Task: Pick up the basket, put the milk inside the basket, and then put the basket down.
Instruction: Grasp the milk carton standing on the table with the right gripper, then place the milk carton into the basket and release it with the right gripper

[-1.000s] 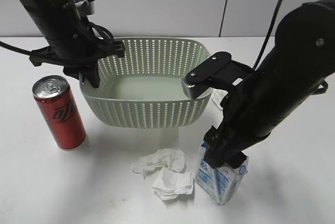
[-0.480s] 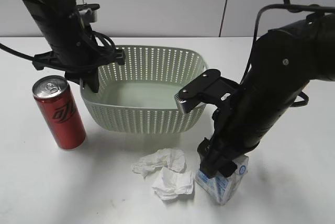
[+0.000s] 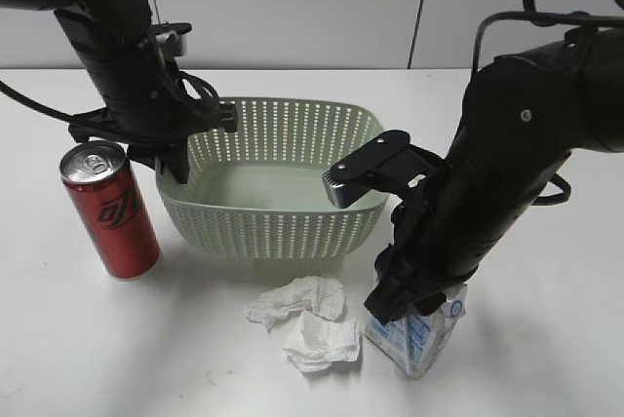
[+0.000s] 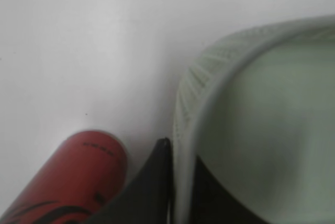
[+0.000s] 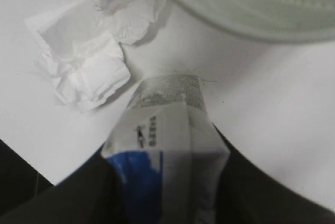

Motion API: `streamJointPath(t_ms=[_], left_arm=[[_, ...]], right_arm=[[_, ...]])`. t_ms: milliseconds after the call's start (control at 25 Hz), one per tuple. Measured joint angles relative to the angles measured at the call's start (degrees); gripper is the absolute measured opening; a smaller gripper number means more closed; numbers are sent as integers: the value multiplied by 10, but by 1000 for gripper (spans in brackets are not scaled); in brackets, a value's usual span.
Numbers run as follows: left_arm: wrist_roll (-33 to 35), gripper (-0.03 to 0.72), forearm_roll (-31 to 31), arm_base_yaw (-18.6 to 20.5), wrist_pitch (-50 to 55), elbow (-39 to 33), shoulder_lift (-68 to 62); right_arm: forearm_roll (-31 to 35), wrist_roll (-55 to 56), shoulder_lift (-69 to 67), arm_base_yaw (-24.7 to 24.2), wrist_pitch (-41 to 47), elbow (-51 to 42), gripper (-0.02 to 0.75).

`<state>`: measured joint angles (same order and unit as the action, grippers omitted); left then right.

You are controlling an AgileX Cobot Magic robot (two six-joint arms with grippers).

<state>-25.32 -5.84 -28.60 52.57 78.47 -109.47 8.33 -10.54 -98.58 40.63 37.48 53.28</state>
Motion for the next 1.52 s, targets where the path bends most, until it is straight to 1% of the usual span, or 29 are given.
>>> streamJointPath(t_ms=[80,200,520,640,800,1000,1280,1400,1520], left_arm=[[0,8,-5,0,0,0,0],[3,7,-9,1,-1,0,0],[6,7,-18,1,4,12,1],[6,7,-18,1,19,38,1],[6,7,-20,1,21,63,2],[6,7,-21,-2,27,64,2],[6,7,-20,-23,17,66,-2],[6,7,-21,-29,16,66,-10],[6,7,-21,-32,16,66,-11]], right_arm=[[0,3,4,0,6,0,286],[-1,13,36,0,36,-1,286],[-2,35,220,0,104,2,286],[-4,54,266,0,131,24,286],[-18,86,281,0,137,98,286],[-60,115,227,0,155,230,286],[-96,117,34,0,230,396,286],[-107,102,-40,0,244,440,286],[-110,86,-92,0,247,454,286]])
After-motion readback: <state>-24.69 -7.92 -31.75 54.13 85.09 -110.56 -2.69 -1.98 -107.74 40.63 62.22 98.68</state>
